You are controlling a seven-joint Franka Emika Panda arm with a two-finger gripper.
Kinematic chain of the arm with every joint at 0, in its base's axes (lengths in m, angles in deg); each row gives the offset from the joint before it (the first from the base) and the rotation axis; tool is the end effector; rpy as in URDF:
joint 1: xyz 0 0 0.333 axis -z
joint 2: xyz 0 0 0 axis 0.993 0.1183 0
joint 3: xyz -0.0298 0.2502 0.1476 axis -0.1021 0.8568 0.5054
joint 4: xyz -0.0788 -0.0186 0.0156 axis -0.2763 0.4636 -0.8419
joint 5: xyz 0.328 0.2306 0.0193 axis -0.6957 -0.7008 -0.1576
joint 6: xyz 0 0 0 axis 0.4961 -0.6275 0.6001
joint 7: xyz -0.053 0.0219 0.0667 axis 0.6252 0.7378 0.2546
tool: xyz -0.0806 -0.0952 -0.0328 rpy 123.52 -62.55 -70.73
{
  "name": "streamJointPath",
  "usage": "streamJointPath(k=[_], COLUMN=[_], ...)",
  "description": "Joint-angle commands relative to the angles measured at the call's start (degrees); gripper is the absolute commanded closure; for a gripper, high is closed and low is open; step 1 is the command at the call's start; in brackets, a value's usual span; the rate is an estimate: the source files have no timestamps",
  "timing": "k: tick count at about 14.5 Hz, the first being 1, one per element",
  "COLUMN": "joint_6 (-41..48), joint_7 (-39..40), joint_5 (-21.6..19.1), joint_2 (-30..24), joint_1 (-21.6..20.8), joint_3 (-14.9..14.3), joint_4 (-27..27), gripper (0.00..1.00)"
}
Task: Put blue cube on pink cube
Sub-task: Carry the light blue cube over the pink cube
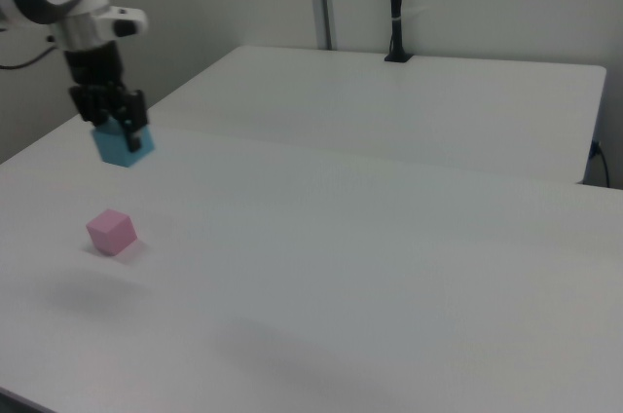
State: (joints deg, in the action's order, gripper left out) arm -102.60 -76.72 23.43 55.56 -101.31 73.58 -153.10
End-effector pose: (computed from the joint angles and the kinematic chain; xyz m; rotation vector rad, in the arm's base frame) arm 0.5310 0.1300 0.5366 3.1013 -0.0087 -0.0157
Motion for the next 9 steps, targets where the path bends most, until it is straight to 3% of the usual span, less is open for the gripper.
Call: streamJointPath(k=[1,5,9], joint_6=[-0.14,-3.81,-5.14], joint_7=[-8.41,-13.78,-14.49], joint_5=[0.35,0.35,-0.09], joint_2=[5.56,10.14,11.9], joint_1=[-7.72,-12.12,-12.92], joint_3=[-0.66,-0.66,-0.57], joint_4=[6.58,8.96,9.49], gripper=[0.88,0.88,0.88])
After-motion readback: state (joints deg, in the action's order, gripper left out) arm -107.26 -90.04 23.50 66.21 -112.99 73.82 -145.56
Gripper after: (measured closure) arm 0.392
